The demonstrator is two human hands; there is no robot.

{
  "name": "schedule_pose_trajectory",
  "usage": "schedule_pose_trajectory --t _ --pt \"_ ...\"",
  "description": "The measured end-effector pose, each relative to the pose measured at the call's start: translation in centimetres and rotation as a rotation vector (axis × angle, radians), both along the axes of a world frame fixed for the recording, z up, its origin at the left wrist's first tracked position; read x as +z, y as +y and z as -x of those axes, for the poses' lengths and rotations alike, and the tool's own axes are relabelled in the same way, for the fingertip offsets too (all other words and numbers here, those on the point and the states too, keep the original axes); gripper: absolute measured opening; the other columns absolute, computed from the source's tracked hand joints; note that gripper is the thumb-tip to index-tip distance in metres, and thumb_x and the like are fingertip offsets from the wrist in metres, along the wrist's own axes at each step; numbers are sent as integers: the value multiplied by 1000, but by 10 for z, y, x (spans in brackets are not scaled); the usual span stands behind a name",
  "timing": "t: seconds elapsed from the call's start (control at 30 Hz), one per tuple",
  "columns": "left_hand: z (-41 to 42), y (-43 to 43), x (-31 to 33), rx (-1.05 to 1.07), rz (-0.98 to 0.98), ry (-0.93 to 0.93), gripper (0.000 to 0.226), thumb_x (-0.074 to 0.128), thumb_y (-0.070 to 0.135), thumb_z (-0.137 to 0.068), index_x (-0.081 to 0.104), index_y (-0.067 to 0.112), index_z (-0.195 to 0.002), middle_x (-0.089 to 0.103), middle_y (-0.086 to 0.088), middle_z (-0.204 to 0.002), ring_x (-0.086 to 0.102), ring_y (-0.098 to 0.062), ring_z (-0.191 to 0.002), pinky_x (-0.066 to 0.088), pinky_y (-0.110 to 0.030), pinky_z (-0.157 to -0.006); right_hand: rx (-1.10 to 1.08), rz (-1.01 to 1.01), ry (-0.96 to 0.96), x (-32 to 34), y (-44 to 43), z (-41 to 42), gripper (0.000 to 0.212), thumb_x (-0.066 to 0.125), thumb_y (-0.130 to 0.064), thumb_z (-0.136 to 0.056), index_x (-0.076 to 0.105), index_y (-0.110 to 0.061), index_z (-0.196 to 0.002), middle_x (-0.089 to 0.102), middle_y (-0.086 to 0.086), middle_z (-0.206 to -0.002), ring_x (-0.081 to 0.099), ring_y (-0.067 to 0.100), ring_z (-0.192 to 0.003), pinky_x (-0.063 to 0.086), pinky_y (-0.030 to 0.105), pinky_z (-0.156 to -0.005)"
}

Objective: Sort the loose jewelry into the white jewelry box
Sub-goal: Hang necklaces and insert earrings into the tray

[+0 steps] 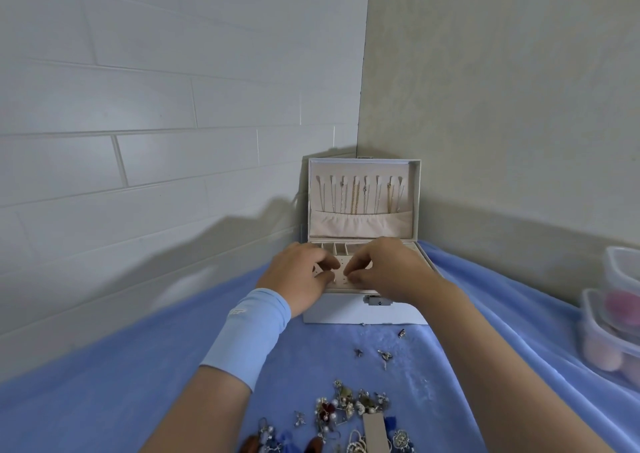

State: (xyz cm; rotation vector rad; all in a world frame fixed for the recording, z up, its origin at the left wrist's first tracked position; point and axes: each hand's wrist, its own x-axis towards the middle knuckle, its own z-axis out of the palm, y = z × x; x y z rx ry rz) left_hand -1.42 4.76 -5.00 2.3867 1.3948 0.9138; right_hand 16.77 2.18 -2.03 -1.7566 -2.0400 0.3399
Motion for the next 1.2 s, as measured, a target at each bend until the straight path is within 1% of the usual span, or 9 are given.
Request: schedule_pose_trajectory --t 0.1,0.2,0.4,0.47,0.53,0.67,0.73,0.87,1.2 --pt "-3 -12 10 -21 71 -82 14 63 21 -90 65 33 -82 63 15 -79 53 0 -69 42 -20 -70 33 -18 64 14 -4 -5 7 76 -21 -86 79 -27 -83 73 -13 -78 64 1 -69 46 12 -58" --pt "-5 -25 20 -100 280 -27 13 61 22 -89 65 31 -80 65 12 -71 57 -7 -59 50 -25 -65 119 179 -41 26 -16 -9 6 75 -20 -83 79 -23 -80 74 -11 -69 57 0 -50 44 15 -51" --pt "-19 -45 20 -187 505 345 17 61 21 -88 74 27 -98 68 19 -62 67 -8 -62 54 -24 -75 101 715 -485 12 -26 -7 34 68 -22 -94 68 -1 -120 73 12 -113 59 8 -55 45 19 -61" --pt "-28 -49 15 -183 516 405 19 66 22 -87 74 28 -103 65 20 -56 69 -9 -67 50 -19 -69 61 887 -523 0 -20 -5 30 62 -25 -99 68 5 -103 74 20 -97 50 9 -50 42 21 -63" --pt "-35 -51 8 -175 536 438 18 68 24 -86 74 28 -102 71 14 -69 69 -12 -67 52 -20 -72 49 940 -544 -10 -16 -1 34 57 -25 -102 56 -14 -70 58 2 -64 44 11 -52 37 23 -64" --pt "-42 -49 -4 -137 534 445 12 65 17 -83 73 26 -83 76 3 -93 63 -16 -59 60 -32 -80 53 820 -586 -16 -14 4 35 62 -26 -99 55 -20 -65 56 -7 -62 51 7 -58 44 27 -77" --pt "-40 -47 -4 -127 505 441 17 60 15 -82 73 25 -81 75 3 -88 61 -16 -57 60 -33 -78 70 863 -540 -15 -17 3 38 59 -23 -99 52 -21 -62 64 -3 -58 47 7 -50 40 23 -64" --pt "-32 -44 -2 -124 579 404 12 64 15 -84 72 23 -84 65 8 -67 64 -16 -58 57 -25 -64 92 644 -416 5 -28 -3 14 64 -15 -93 76 -10 -91 78 6 -100 66 8 -60 46 19 -56" --pt "-24 -39 -2 -163 570 384 6 69 18 -87 72 21 -89 64 12 -59 61 -6 -52 47 -16 -52 150 342 97 23 -30 -21 9 68 -6 -82 76 -7 -86 77 6 -80 67 13 -57 51 25 -49"
